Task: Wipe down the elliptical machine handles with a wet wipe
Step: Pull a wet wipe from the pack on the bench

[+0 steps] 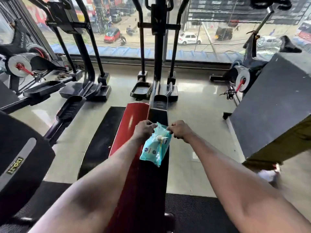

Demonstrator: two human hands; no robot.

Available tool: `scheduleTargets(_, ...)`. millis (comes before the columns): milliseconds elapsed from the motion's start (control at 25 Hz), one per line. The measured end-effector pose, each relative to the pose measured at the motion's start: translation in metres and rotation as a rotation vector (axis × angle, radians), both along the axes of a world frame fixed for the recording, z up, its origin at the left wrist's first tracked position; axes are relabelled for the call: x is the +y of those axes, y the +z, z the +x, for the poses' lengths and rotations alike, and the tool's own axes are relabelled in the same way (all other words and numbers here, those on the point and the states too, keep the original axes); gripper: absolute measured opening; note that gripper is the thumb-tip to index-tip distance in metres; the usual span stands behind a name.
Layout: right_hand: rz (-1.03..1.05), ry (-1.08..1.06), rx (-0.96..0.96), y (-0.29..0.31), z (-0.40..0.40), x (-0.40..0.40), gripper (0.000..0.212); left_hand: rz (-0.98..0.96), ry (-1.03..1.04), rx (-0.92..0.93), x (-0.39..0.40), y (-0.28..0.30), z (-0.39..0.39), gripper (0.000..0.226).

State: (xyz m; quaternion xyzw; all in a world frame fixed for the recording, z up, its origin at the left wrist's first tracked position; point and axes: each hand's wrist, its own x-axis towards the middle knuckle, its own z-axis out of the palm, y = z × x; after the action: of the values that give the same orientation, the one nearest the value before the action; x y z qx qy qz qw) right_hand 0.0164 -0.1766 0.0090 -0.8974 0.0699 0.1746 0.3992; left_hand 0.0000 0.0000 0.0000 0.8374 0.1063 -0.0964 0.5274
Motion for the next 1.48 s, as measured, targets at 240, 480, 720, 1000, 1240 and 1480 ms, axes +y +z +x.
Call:
scheduleTargets(240,-0.083,0.082,0.074,-0.05,-0.008,0.021,0.034,0.062,-0.035,0.112,0.0,-0.035,-0.003,0.016)
scheduleTargets(480,-0.125,0.212,0.04,-0.054,-0.004,0.033,0.022,0.082,-0.107,0.15,-0.002,-0.041,-0.008,0.034)
scheduleTargets(720,0.018,-0.058,-0.095,-0.038,-0.006,0.031,0.029,0.164,-0.126,0.144,0.003,-0.036,-0.009,0.028)
scheduleTargets(1000,0.323,-0.344,-0.217,-0.005,-0.007,0.034,0.011,-0.02,-0.061,-0.011,-0.006,-0.005,0.003,0.02)
scheduleTargets(1240,0.582,-0.441,-0.262,0.046,-0.001,-0.024,0.029,-0.385,-0.241,-0.033,-0.069,0.046,0.028,0.007)
scheduleTargets(1480,0.721,-0.329,-0.367,0.101,0.056,-0.156,0.015,-0.479,-0.174,-0.054,-0.2,0.093,0.089,0.023)
